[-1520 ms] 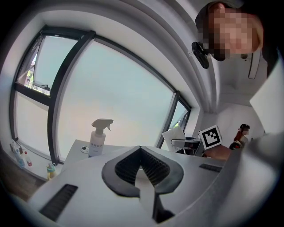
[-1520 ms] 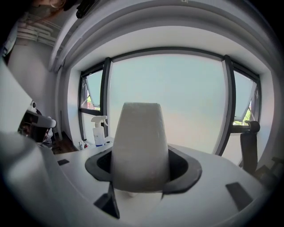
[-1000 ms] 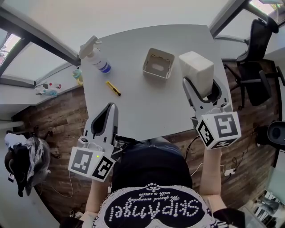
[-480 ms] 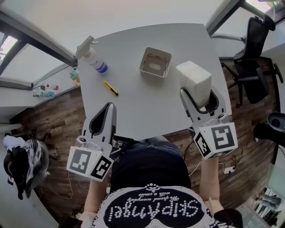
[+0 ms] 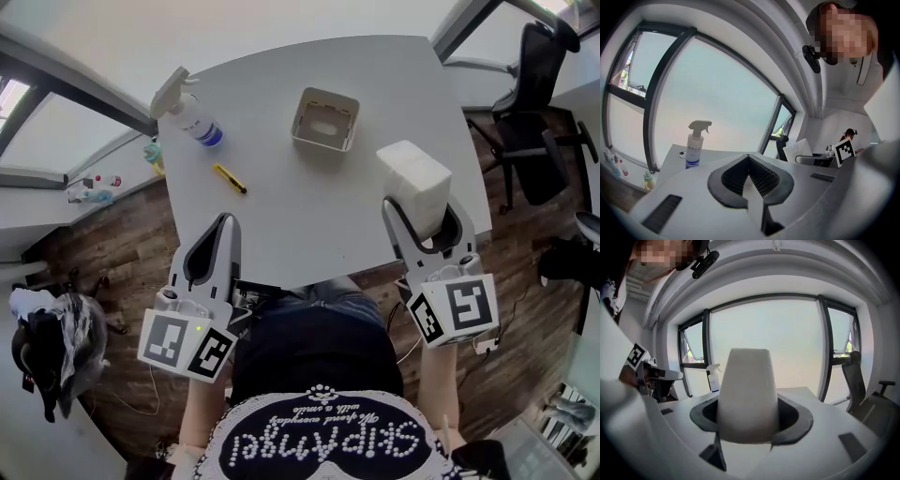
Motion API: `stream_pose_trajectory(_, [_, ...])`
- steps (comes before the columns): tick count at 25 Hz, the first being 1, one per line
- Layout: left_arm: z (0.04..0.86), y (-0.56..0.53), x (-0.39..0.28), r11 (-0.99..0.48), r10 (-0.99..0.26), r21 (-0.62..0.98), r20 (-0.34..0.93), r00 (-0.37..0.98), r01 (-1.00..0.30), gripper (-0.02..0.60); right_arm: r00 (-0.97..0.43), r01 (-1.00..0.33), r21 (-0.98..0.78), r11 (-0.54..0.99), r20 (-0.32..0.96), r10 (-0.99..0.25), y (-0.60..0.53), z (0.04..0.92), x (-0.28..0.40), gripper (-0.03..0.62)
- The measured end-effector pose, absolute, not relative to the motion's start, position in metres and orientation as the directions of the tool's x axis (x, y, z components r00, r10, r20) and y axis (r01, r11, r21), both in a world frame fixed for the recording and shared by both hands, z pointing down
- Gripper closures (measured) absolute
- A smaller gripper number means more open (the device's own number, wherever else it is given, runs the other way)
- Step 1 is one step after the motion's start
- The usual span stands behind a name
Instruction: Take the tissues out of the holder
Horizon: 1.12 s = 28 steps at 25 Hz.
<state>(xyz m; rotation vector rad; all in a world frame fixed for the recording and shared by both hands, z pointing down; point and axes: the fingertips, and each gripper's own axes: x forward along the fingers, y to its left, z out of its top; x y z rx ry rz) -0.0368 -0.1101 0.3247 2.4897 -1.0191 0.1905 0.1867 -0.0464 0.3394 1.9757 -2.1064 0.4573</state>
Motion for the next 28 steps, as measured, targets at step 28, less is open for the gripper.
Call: stream_pose_trajectory(28, [0.332,-0.094,-0.060,-0.669,-0.582,0.368,0.283,0.763,-0.646,0.580,-0.144,-0.985,-0.142,0.094,0.403,-0.904,0.021,0.358,0.120,0.315])
